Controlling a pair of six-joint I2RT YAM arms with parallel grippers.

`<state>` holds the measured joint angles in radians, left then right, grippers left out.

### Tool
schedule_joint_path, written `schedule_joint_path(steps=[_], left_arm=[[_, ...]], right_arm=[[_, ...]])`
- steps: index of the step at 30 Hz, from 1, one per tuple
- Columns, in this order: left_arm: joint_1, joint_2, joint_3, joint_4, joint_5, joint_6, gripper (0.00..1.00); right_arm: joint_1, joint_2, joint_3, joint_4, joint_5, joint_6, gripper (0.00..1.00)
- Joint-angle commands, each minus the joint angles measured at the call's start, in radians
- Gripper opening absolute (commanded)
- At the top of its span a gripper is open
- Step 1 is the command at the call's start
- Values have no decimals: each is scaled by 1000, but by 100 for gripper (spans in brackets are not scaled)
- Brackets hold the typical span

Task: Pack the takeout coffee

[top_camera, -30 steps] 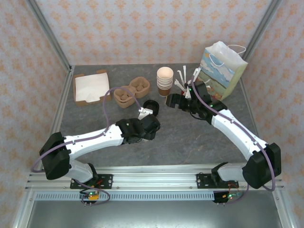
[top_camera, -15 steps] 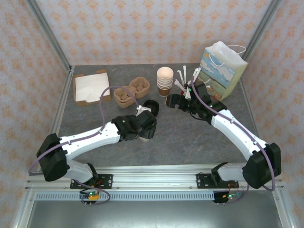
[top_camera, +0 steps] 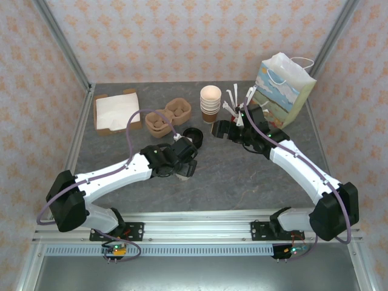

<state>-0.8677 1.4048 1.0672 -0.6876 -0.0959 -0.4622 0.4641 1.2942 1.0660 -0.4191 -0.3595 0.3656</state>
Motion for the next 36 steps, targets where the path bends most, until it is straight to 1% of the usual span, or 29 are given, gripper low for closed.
schedule_joint_path(steps=[1, 5, 14, 27, 36], left_arm=[[6, 0, 28, -36, 11, 19, 75], [6, 9, 23, -48, 5, 26, 71], [7, 29, -23, -102, 35, 27, 63], [6, 29, -142, -155, 71, 22, 63], [7, 71, -146, -198, 78, 49, 63]], right_arm=[[-1, -18, -12, 24, 8, 7, 98], [-1, -19, -14, 24, 8, 8, 98], [-1, -24, -20, 25, 9, 9, 98], [-2, -16, -10, 25, 6, 10, 98], [-2, 0, 6, 24, -4, 12, 98]])
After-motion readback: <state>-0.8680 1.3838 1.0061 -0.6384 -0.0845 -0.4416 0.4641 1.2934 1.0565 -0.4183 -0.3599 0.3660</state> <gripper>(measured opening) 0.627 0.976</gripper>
